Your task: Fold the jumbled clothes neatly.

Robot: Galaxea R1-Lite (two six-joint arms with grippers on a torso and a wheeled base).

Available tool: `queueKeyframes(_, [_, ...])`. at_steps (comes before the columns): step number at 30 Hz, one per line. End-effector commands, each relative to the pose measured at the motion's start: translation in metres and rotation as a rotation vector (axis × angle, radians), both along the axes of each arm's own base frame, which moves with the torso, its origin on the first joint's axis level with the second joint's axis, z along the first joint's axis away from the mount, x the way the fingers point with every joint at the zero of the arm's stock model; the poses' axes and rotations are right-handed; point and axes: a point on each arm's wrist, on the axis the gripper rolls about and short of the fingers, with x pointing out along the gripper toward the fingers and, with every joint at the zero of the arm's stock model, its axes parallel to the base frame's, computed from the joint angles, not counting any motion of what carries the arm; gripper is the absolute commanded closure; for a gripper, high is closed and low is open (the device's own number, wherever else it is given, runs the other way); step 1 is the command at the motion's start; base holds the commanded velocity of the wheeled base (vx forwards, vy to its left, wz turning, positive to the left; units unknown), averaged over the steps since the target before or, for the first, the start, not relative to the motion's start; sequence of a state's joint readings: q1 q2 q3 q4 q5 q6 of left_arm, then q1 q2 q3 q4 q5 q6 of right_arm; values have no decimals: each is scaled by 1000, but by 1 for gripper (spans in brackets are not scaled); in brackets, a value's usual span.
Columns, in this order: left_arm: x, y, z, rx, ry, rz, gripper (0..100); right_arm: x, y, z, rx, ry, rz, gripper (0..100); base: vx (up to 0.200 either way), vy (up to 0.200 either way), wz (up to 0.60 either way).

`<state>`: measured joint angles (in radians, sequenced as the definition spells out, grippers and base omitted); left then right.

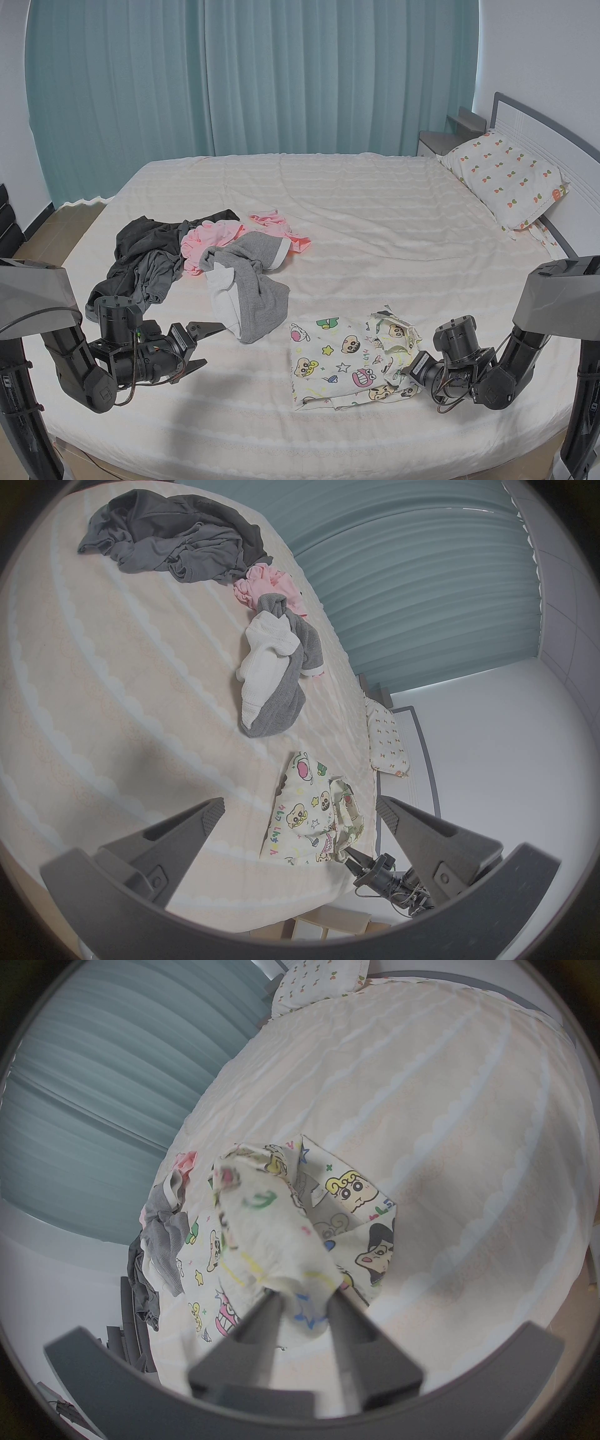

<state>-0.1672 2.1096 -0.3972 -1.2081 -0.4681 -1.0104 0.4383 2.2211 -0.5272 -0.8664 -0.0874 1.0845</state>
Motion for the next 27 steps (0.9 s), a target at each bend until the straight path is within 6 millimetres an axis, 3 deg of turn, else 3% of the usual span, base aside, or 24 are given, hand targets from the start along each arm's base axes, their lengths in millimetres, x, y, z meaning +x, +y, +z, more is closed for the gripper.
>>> queueKeyframes(1, [0, 0, 0, 0, 1, 0, 0, -2, -3, 2, -8, -2, -5, 0, 0, 0, 0])
queueKeyframes(4, [0, 0, 0, -1, 2, 1, 0, -5, -5, 13, -12, -33, -3, 0, 0, 0, 0])
queueKeyframes(10, [1, 0, -2, -2, -1, 1, 0, -16, -8, 67, -40, -213, 82, 0, 0, 0, 0])
queueKeyframes(13, [1, 0, -1, -3, -8, 1, 0, -15, -9, 83, -81, -282, 109, 0, 0, 0, 0])
queueKeyframes(19, [1, 0, -3, -2, -4, 1, 0, -2, 0, 78, -261, -285, 217, 0, 0, 0, 0])
queueKeyframes(27, [1, 0, -2, -2, -11, 0, 0, 42, 26, 60, -494, -201, 369, 0, 0, 0, 0])
